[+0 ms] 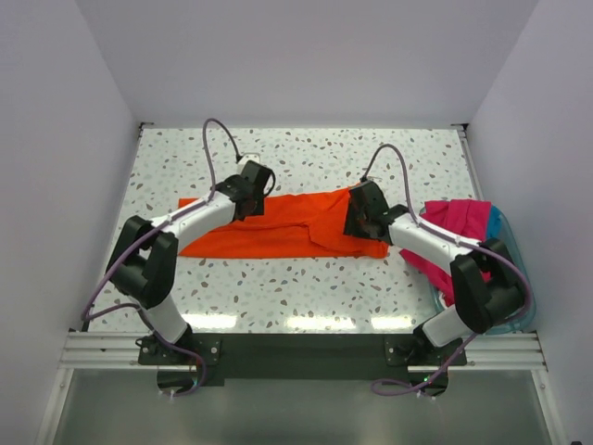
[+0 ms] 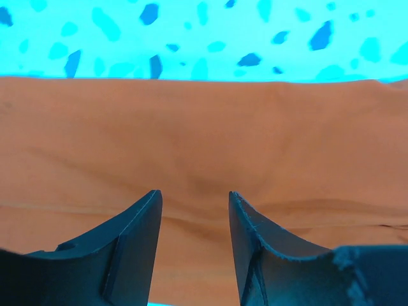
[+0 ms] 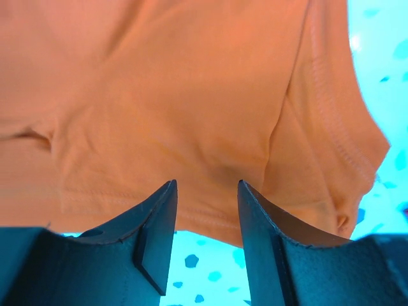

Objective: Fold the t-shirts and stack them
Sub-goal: Fold the tshirt

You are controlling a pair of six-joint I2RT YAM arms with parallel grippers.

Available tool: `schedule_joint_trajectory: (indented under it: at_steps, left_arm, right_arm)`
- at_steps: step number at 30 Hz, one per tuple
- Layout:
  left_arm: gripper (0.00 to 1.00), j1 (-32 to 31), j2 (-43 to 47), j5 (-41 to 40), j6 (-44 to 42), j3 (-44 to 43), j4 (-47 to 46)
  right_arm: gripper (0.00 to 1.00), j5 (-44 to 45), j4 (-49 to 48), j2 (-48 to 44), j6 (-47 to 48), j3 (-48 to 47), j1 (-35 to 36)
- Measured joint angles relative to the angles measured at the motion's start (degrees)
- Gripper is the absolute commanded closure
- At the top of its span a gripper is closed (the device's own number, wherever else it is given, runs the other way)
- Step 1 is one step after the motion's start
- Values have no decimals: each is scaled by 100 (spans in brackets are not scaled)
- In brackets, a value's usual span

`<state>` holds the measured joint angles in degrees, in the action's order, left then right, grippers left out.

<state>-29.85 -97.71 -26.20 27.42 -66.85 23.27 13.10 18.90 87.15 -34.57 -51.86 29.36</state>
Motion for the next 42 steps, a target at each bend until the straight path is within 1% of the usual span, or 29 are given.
schedule_joint_trajectory:
  at_steps: [2, 5, 9, 12, 17, 20, 22, 25, 28, 30, 31, 32, 33, 34, 35, 37, 39, 41, 42]
  left_arm:
    - [52, 83, -11, -76, 2, 9, 188]
    - [58, 262, -66, -116, 35, 90, 304]
    - [70, 389, -341, -59, 122, 313, 345]
    - [74, 391, -452, 114, 212, 573, 350]
    - [76, 369, -286, 269, 348, 850, 79]
    - [77, 372, -74, 431, 442, 1130, -140]
    - [77, 367, 61, 586, 531, 1285, -247]
    - [75, 308, 229, 809, 776, 1497, -448]
    - [72, 4, 313, 1001, 1226, 1641, -699]
    - [65, -323, 310, 1176, 1545, 1700, -979]
    - [62, -529, 291, 1325, 1755, 1714, -1163]
    - [57, -743, 236, 1502, 1958, 1718, -1366]
    - [54, -942, 155, 1681, 2133, 1703, -1600]
    - [53, -1102, 61, 1856, 2284, 1633, -1786]
    - [48, -1233, -57, 2050, 2398, 1530, -1895]
    - [45, -1379, -247, 2288, 2446, 1285, -1954]
    - [44, -1405, -332, 2332, 2409, 1058, -1867]
    - [43, -1366, -304, 2168, 2229, 885, -1648]
    - [44, -1357, -267, 2002, 2079, 811, -1521]
  right_arm:
    - [53, 87, 70, 26, -4, -164, -66]
    - [53, 111, 149, 262, 0, -516, -205]
    - [53, 63, 144, 861, 26, -918, -498]
    - [53, 17, 216, 1340, 76, -1156, -715]
    - [53, -129, 446, 2201, 236, -1943, -1040]
    - [53, -238, 619, 2789, 367, -2769, -1191]
    - [52, -278, 822, 3344, 496, -3624, -1266]
    - [50, -391, 1095, 4264, 761, -5099, -1311]
    - [41, -570, 1320, 5335, 1097, -6883, -1311]
    - [35, -699, 1458, 5980, 1335, -7995, -1294]
    - [27, -772, 1462, 6304, 1445, -8524, -1276]
    - [23, -852, 1438, 6551, 1541, -8915, -1261]
    - [19, -920, 1373, 6695, 1665, -9162, -1237]
    - [13, -964, 1316, 6725, 1742, -9217, -1211]
    - [11, -968, 1276, 6725, 1823, -9200, -1174]
    - [6, -949, 1115, 6684, 1950, -9134, -1099]
    - [5, -857, 1067, 6575, 2033, -9005, -1036]
    - [4, -673, 1084, 6404, 2079, -8865, -977]
    - [4, -560, 1097, 6229, 2090, -8719, -946]
